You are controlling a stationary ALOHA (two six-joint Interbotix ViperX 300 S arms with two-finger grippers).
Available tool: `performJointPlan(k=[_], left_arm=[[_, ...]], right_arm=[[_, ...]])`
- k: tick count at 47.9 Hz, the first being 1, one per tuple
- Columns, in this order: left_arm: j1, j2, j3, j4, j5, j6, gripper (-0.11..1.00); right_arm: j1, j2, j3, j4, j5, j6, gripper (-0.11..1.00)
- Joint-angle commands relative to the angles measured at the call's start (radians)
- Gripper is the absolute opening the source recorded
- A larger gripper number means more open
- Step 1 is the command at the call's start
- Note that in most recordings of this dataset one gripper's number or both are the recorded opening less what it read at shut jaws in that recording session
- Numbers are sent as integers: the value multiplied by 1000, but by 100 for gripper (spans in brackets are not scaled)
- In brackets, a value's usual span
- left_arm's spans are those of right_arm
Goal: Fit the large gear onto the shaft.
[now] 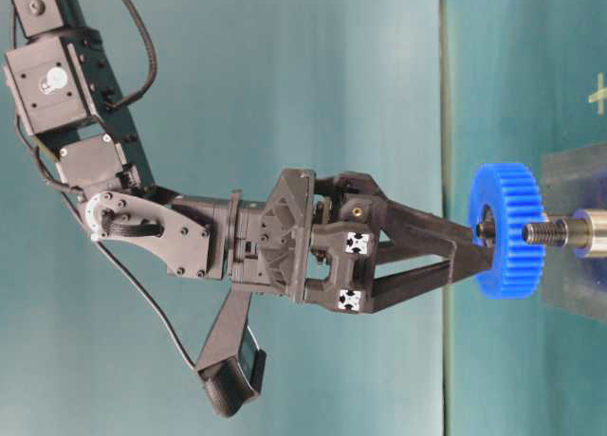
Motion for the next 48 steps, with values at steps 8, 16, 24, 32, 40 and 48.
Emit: performJointPlan(k=[8, 16, 24, 32, 40, 48], left_arm=[[-2, -3, -11, 5, -8, -3, 0], [-2, -5, -11, 3, -8, -3, 0], [0, -5, -8, 3, -8, -3, 0], [3, -3, -9, 5, -8, -3, 0], [3, -3, -14, 3, -8, -3, 0], [3, -3, -15, 5, -8, -3, 0]], right_arm=[[-12, -69, 14, 3, -9, 6, 72], [-15, -92, 44, 3, 0, 5, 72], [-15, -101, 97, 34, -32, 3, 72], [-11, -92, 117, 71, -100, 3, 72], [-23, -103, 117, 71, -103, 3, 72], [-12, -106, 109, 71, -98, 8, 72]])
